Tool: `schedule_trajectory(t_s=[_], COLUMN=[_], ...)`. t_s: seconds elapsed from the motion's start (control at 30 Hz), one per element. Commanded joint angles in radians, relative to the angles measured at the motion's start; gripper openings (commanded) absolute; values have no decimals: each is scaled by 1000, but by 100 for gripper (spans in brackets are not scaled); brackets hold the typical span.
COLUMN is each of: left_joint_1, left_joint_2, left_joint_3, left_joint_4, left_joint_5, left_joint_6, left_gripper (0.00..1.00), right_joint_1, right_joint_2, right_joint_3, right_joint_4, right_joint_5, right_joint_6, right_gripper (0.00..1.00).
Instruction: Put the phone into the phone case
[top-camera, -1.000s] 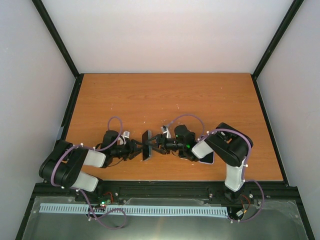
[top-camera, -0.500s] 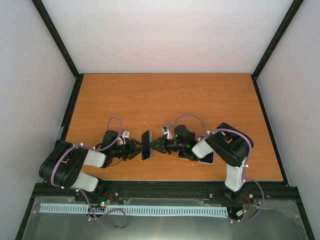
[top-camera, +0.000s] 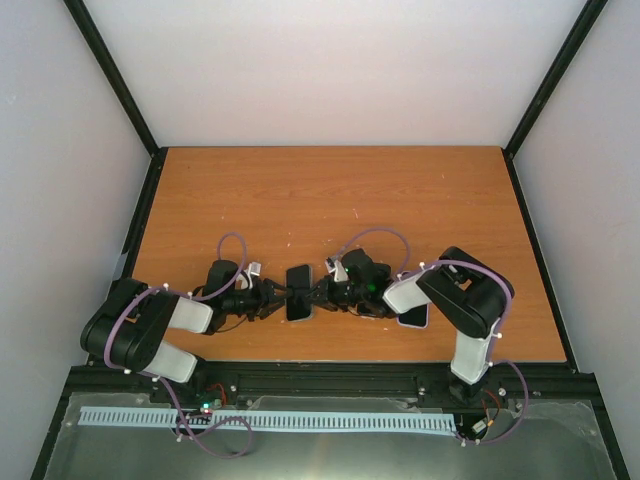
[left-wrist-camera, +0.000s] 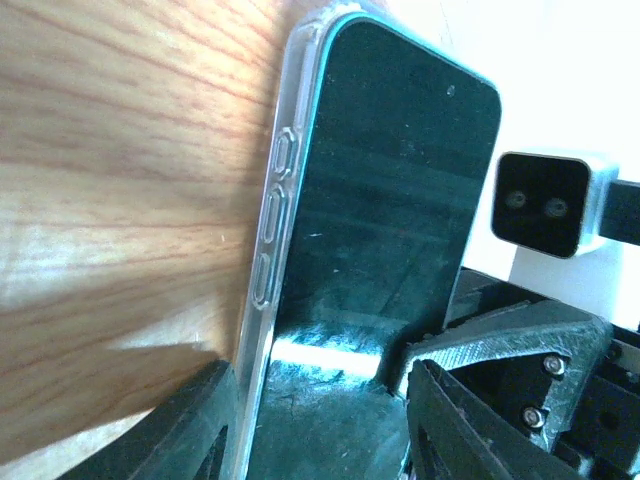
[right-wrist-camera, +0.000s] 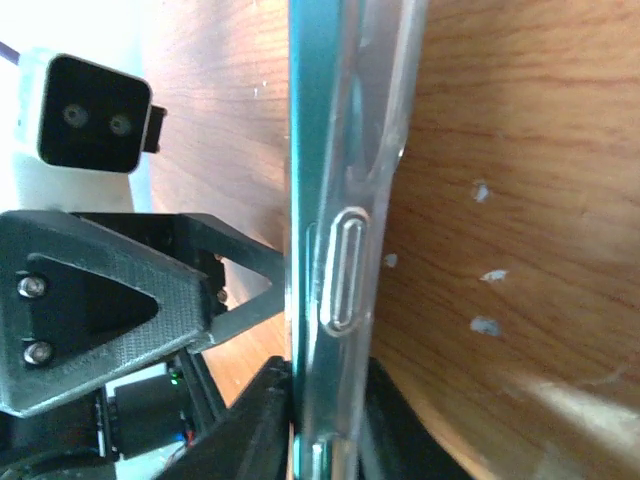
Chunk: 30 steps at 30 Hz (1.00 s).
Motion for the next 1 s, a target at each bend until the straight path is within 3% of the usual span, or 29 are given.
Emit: schedule_trajectory(t_s=[0.0, 0.17, 0.37, 0.57, 0.7, 0.83, 0.97], left_joint_1=[-13, -13, -13, -13, -13, -13, -13], left_joint_2=[6, -105, -302, -432, -467, -476, -480], left_joint_3=[-7, -9, 6, 6, -3, -15, -38], left_joint_4=[-30, -78, -133, -81, 21, 85, 161], left_joint_5=[-4, -7, 19, 98, 159, 189, 191], left_joint_6=[-12, -3, 35, 23, -8, -38, -75], left_gripper=[48, 56, 65, 63, 50, 26, 8], right_joint_1=[6, 7, 6, 5, 6, 5, 6], right_joint_2=[-69, -147, -308, -400, -386, -362, -352], right_joint_3=[27, -14, -90, -133, -120, -126, -141], right_joint_4=[-110, -73, 49, 210, 271, 328, 344], right_joint_5=[64, 63, 26, -43, -92, -101, -104], right_joint_6=[-87, -109, -100, -33, 7, 46, 62], right_gripper=[11, 3, 3, 3, 4, 5, 18])
